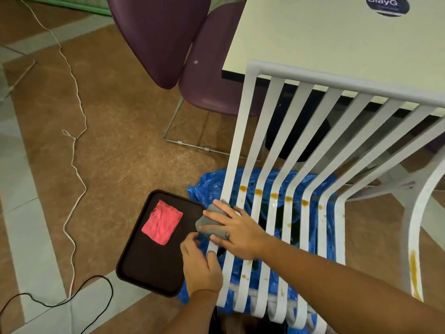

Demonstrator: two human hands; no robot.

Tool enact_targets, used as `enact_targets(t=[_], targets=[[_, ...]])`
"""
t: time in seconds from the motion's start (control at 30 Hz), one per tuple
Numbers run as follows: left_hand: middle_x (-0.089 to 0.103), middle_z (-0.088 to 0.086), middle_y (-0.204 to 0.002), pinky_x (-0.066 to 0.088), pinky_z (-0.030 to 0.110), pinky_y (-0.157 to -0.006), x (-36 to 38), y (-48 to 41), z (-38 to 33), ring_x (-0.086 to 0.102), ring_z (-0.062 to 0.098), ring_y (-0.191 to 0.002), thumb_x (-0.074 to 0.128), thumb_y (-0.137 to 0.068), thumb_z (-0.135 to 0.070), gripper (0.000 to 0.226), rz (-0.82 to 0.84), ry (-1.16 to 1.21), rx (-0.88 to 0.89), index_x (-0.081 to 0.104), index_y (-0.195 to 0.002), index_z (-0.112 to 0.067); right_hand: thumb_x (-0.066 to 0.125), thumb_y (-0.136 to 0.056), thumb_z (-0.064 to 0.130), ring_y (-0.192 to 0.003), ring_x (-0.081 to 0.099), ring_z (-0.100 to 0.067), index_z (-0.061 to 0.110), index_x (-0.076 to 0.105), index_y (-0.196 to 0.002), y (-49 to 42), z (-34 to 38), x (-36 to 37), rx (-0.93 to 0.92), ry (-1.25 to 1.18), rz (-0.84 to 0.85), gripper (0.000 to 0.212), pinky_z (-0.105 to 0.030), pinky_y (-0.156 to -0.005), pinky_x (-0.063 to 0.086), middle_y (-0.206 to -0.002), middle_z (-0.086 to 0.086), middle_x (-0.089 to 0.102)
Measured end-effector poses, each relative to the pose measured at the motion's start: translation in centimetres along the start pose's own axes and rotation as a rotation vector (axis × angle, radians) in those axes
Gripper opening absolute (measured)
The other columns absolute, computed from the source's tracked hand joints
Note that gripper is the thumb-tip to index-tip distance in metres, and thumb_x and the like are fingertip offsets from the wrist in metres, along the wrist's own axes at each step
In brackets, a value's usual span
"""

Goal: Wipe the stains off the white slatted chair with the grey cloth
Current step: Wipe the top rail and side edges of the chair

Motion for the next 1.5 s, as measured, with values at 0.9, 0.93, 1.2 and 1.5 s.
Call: enact_targets(t=[0.9, 0.93, 1.2, 1.5], targets=[[0.061, -0.006, -0.075, 0.039, 0.032, -0.055, -1.9, 0.6, 0.1, 0.057, 0.015, -0.064, 0.032, -0.097, -0.044, 0.035, -0.224, 0.019, -0.099, 0.053, -0.101, -0.017, 0.023, -0.109, 0.048, -0.152, -0.018, -0.011, 0.048, 0.021, -0.155, 4.5, 1.1, 2.6, 0.112, -0.3, -0.144, 0.046, -0.051, -0.124, -0.003, -0.165, 0.024, -0.001], [0.06, -0.006, -0.077, 0.039, 0.03, -0.055, -1.8, 0.5, 0.1, 0.056, 0.015, -0.065, 0.033, -0.098, -0.045, 0.036, -0.22, 0.012, -0.092, 0.054, -0.102, -0.016, 0.026, -0.109, 0.046, -0.153, -0.014, -0.01, 0.048, 0.024, -0.154, 5.3, 1.9, 3.0, 0.098, -0.381, -0.147, 0.045, -0.048, -0.124, -0.001, -0.164, 0.025, 0.002], [0.063, -0.005, -0.077, 0.052, 0.041, -0.065, -0.8, 0.3, 0.6, 0.061, 0.018, -0.072, 0.043, -0.096, -0.053, 0.032, -0.139, -0.063, -0.08, 0.055, -0.09, -0.023, 0.028, -0.068, 0.099, -0.119, 0.052, -0.017, 0.01, 0.07, -0.114, 15.4, -0.9, 11.6, 0.745, -1.018, -0.089, 0.108, -0.048, -0.107, 0.04, -0.126, 0.0, 0.052], [0.063, -0.001, -0.076, 0.051, 0.039, -0.064, -0.1, 0.4, -0.3, 0.062, 0.021, -0.071, 0.052, -0.1, -0.041, 0.025, -0.039, -0.15, -0.005, 0.058, -0.086, -0.021, 0.049, -0.103, 0.037, -0.112, 0.066, -0.031, 0.014, 0.064, -0.125, 20.6, -3.5, 8.2, 1.072, -2.058, -0.493, 0.034, -0.051, -0.097, 0.051, -0.12, -0.013, 0.071]])
Point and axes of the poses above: each hand's wrist, its own y-axis away from the middle knuckle, its own x-axis out of the palm, z = x × y, the point moved 9 cm from there along -y, towards the middle knuckle
